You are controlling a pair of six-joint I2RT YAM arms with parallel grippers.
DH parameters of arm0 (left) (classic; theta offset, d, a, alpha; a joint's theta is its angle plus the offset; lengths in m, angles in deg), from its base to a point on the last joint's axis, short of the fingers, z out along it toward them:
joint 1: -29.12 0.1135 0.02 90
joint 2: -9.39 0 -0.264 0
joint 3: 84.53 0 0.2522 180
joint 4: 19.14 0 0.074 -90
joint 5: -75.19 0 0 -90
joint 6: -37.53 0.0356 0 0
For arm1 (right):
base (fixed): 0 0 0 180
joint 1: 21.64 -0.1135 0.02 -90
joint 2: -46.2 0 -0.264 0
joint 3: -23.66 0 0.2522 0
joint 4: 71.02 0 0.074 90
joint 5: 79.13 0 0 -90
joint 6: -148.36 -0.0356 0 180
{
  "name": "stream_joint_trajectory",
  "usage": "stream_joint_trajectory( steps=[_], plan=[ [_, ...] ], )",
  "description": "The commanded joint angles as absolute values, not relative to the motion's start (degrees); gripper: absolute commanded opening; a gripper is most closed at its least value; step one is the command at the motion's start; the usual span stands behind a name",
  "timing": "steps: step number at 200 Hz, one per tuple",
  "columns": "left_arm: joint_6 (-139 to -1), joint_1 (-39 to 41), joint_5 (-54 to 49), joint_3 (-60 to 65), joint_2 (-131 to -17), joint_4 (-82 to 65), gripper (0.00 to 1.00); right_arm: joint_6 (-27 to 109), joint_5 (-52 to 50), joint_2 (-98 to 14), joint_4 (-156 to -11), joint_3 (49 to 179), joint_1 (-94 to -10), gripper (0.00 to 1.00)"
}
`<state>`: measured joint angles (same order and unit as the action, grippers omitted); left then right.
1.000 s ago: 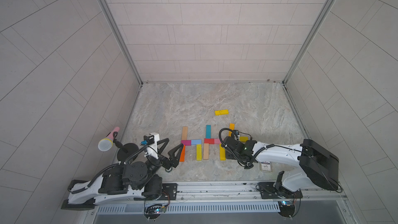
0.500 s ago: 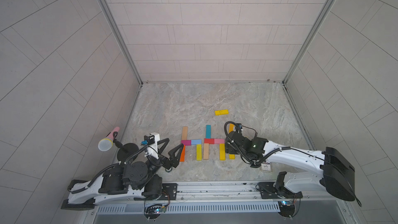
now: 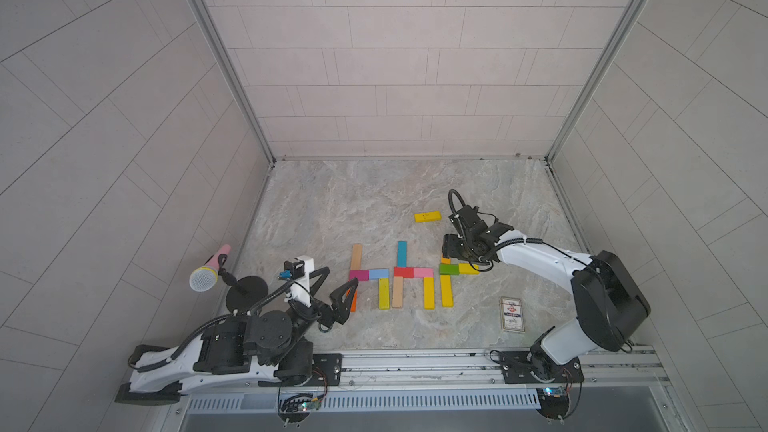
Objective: Assemble the letter h with building blocks
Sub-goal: Assemble the building block at the center of the board.
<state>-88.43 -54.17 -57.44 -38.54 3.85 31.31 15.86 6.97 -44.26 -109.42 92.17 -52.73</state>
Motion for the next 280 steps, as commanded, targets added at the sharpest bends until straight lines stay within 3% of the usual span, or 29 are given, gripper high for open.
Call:
stream_joint_trajectory(
  steps=[1,96,280],
  plan=[
    [-87.88,-54.11,-58.20,-38.29,3.76,30.91,1.00,17.85,5.78,-46.34,-110.19,93.21,-52.77,0.73],
    [-87.91,-54.11,-58.40,-38.71,4.55,31.28,1.00,20.81,4.10,-54.10,-109.64,98.03,-53.84,0.69],
    [-87.73,-54.11,-58.58,-39.11,4.60,31.45,1.00,26.62,9.71,-62.60,-114.78,107.49,-53.66,0.76]
  ],
)
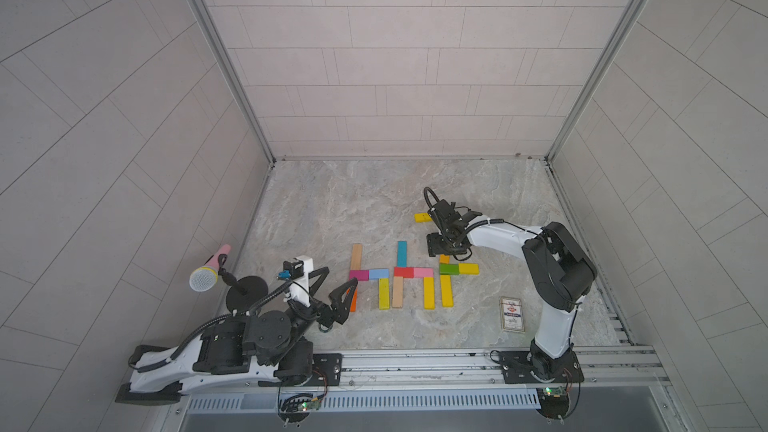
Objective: Assemble the letter h with building blocks
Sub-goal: Assemble the building block at the center of the board.
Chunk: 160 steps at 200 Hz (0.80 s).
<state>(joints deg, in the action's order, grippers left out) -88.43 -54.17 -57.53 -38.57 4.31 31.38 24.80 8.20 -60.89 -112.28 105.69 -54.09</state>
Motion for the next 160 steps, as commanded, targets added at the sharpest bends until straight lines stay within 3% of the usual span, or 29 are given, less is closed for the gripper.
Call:
stream_joint_trajectory(
  steps=[1,160],
  plan=[
    [-87.72,-54.11,-58.58,-39.12,4.58,31.45,1.00,26.63,9.72,-62.65,-114.81,107.57,-53.69,0.76],
    [-87.70,-54.12,-59.54,-39.31,4.20,31.54,1.00,26.40,8.58,-65.46,-114.53,111.32,-53.39,0.77]
  ],
)
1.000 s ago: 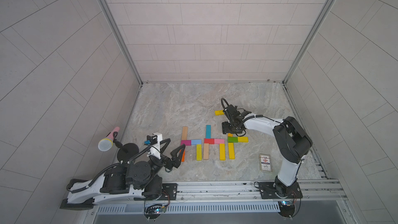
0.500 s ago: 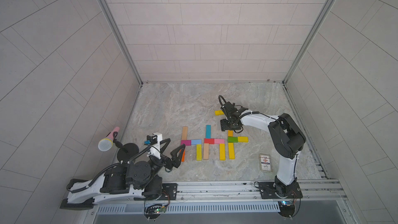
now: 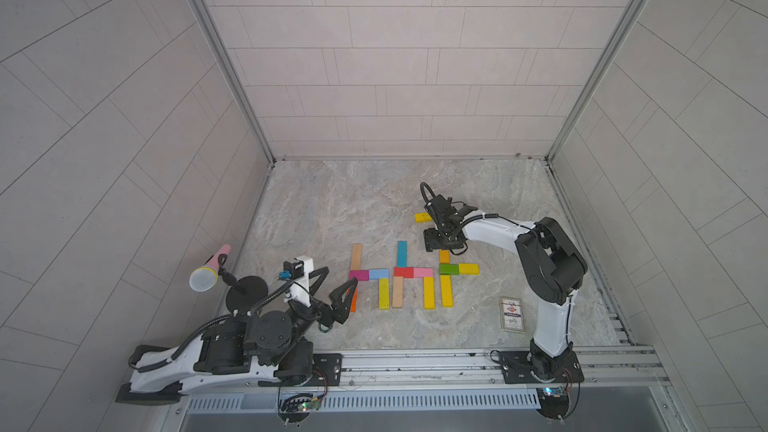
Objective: Assemble the letter h with building blocks
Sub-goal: Assemble the building block at the center of the board.
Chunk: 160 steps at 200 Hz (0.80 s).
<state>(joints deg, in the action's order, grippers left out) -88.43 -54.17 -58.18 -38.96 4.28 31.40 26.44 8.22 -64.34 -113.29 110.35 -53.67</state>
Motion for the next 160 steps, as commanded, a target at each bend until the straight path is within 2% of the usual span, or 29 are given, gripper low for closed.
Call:
stream_joint_trajectory(
  steps=[1,63,93,109,160],
  plan=[
    [-87.71,-54.12,-59.54,-39.31,4.20,31.49,1.00,26.38,8.58,-65.40,-114.51,111.33,-53.38,0.77],
    [-87.77,-54.11,-59.52,-39.05,4.20,31.26,1.00,25.06,10.75,-61.65,-116.39,116.98,-52.75,0.78],
    [-87.71,-54.12,-59.67,-39.15,4.38,31.16,1.00,21.96,12.50,-65.90,-119.72,123.48,-52.74,0.77],
    [-87.80,-54.11,-59.82,-39.02,4.55,31.60,1.00,17.74,13.31,-68.28,-122.26,126.76,-52.36,0.76],
    [-87.45,-54.16,-59.90,-39.13,6.21,31.79,1.00,1.37,11.71,-69.91,-116.99,128.11,-52.45,0.77]
  ],
)
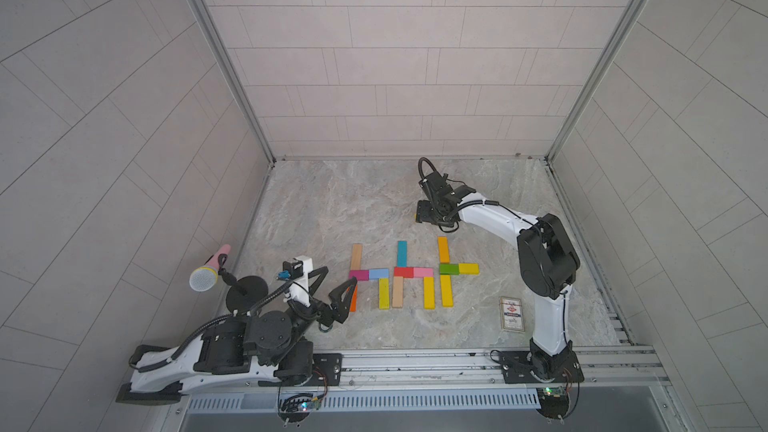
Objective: Assemble the letter h with building blocks
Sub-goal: Assemble the building block at the center of the board, then pick up the building block from the center of the board.
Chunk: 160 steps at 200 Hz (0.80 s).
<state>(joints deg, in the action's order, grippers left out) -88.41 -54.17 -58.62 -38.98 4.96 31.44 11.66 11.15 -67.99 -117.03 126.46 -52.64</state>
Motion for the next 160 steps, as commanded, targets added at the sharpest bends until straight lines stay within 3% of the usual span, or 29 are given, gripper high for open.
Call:
stream_joint_trajectory(
  steps=[1,64,160],
  plan=[
    [-87.45,-54.18,-59.89,-39.13,6.26,31.80,1.00,1.04,11.73,-69.95,-117.01,128.16,-52.47,0.77],
    [-87.78,-54.13,-58.25,-39.66,8.40,31.02,1.00,-16.07,17.60,-73.82,-115.44,129.57,-52.40,0.79],
    [-87.80,-54.12,-57.78,-39.83,8.66,31.27,1.00,-23.77,21.06,-81.20,-120.98,137.74,-51.81,0.76]
  ],
)
